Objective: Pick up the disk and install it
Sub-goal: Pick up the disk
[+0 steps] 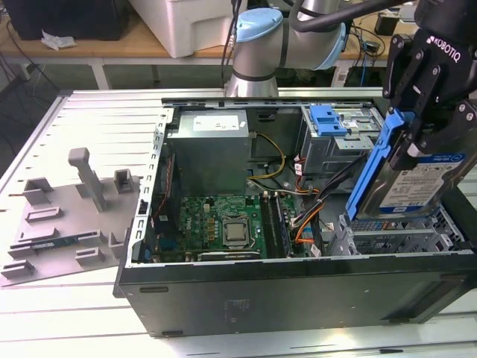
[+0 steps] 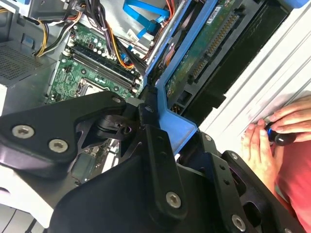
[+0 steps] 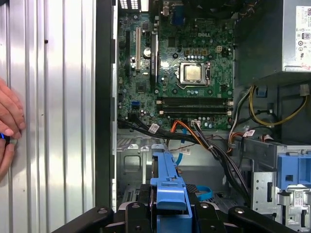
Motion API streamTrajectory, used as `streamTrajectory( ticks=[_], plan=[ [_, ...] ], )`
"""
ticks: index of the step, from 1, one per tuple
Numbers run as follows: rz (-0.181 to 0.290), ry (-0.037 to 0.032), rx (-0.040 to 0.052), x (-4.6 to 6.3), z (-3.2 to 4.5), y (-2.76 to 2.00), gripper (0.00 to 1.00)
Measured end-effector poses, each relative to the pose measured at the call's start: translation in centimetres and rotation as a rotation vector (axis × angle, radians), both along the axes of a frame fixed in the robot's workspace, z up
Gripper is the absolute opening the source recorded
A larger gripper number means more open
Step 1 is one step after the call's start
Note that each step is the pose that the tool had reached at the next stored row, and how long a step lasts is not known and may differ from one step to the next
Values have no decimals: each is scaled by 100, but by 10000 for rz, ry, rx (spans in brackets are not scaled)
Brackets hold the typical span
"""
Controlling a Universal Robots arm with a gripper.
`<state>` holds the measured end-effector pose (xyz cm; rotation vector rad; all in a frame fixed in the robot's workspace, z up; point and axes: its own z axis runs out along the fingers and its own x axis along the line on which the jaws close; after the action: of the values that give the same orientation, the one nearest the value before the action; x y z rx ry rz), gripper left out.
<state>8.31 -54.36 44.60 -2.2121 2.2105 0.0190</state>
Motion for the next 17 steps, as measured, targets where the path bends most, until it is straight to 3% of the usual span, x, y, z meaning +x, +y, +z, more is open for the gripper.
streamTrajectory(
  ticks=[17],
  plan=[
    [1, 0, -2, 0, -12, -31, 37]
  ],
)
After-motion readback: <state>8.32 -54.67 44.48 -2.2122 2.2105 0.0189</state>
